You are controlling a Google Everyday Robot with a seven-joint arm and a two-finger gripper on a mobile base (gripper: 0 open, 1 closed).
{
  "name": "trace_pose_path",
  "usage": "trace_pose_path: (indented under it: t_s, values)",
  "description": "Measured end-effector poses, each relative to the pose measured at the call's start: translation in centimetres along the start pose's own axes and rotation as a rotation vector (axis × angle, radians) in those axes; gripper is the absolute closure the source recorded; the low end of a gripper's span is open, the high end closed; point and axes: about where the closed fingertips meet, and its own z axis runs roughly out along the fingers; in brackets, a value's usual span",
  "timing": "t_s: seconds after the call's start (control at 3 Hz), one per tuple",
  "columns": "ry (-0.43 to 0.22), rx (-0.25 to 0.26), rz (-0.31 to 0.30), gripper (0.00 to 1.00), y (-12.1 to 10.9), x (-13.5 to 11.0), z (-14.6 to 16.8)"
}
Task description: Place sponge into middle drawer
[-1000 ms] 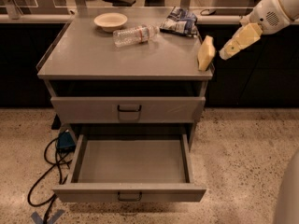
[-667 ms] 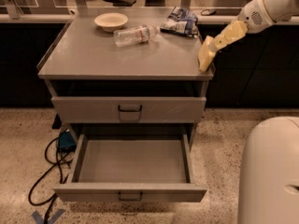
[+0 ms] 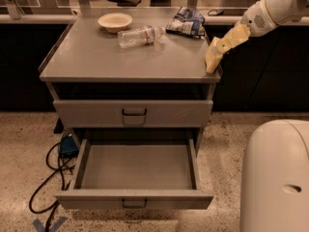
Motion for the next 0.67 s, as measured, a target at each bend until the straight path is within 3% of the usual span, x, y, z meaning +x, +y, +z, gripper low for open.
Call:
trace_pose_path:
  t_s: [0.67]
  values:
    - [0.079, -0.127, 0.006, 0.0, 2.0, 0.1, 8.0]
